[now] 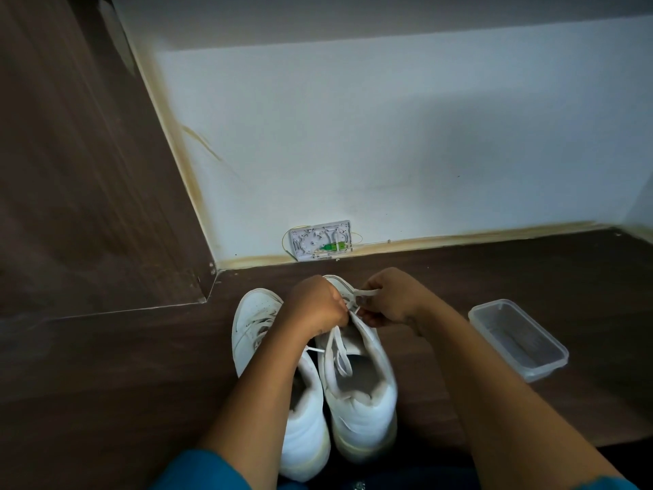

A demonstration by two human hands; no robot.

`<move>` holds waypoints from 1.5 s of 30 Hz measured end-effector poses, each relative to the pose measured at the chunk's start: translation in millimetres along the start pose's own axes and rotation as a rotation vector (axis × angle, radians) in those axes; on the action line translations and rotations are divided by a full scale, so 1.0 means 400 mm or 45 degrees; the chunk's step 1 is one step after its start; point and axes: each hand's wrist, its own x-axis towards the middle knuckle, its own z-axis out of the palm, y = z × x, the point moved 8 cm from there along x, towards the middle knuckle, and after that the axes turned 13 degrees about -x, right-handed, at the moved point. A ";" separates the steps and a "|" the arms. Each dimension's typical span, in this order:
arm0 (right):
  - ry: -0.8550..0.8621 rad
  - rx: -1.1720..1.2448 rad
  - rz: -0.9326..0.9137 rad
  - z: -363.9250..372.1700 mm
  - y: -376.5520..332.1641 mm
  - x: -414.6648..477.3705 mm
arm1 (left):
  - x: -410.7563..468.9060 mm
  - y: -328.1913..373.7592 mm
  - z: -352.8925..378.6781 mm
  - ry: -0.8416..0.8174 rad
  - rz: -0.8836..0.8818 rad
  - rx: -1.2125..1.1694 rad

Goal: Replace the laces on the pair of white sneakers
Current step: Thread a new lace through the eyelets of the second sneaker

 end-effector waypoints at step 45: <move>0.208 0.145 -0.458 -0.073 -0.130 -0.065 | -0.034 0.075 -0.138 -0.078 0.131 -1.407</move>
